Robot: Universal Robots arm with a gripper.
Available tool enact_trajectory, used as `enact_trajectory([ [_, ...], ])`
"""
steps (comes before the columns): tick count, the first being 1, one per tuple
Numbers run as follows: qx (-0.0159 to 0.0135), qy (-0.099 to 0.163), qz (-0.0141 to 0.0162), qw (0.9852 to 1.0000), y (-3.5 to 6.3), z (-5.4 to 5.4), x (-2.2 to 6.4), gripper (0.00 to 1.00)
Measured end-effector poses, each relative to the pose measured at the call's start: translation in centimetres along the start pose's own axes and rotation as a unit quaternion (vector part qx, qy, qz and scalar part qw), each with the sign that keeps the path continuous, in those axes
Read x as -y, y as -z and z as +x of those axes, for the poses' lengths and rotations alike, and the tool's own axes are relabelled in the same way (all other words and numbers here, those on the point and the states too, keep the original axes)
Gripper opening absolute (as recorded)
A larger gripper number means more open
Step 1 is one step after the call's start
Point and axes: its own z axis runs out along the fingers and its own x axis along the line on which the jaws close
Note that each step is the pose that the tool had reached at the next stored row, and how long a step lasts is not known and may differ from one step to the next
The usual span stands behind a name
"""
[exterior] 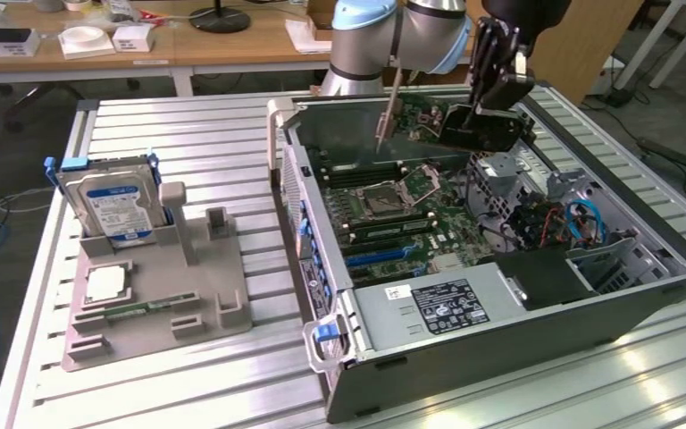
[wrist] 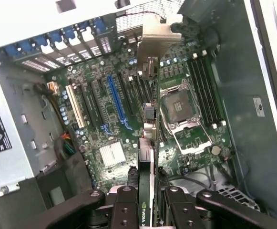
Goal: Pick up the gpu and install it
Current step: 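Insert the gpu into the slot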
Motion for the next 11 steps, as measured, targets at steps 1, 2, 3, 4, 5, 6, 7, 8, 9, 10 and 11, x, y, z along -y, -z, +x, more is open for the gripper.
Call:
enact_trajectory([
  [1,0.0004,0.005,0.0007,1.0,-0.02,0.02,0.0,0.26],
  [2,0.0006,0.01,0.0014,0.9999,-0.04,0.03,0.01,0.26],
  [3,0.0009,0.015,0.0021,0.9999,-0.06,0.05,0.02,0.26],
  [4,0.0012,0.021,0.0026,0.9998,-0.1,0.07,0.02,0.26],
  [5,0.0013,0.027,0.0027,0.9996,-0.13,0.07,0.02,0.26],
  [6,0.0015,0.033,0.0028,0.9994,-0.17,0.08,0.02,0.26],
  [7,0.0017,0.039,0.0028,0.9992,-0.22,0.1,0.02,0.26],
  [8,0.0019,0.044,0.0028,0.999,-0.28,0.13,0.02,0.26],
  [9,0.0018,0.048,0.0027,0.9989,-0.34,0.16,0.02,0.26],
  [10,0.002,0.051,0.0026,0.9987,-0.43,0.23,0.02,0.26],
  [11,0.0021,0.055,0.0024,0.9985,-0.52,0.3,0.01,0.26],
])
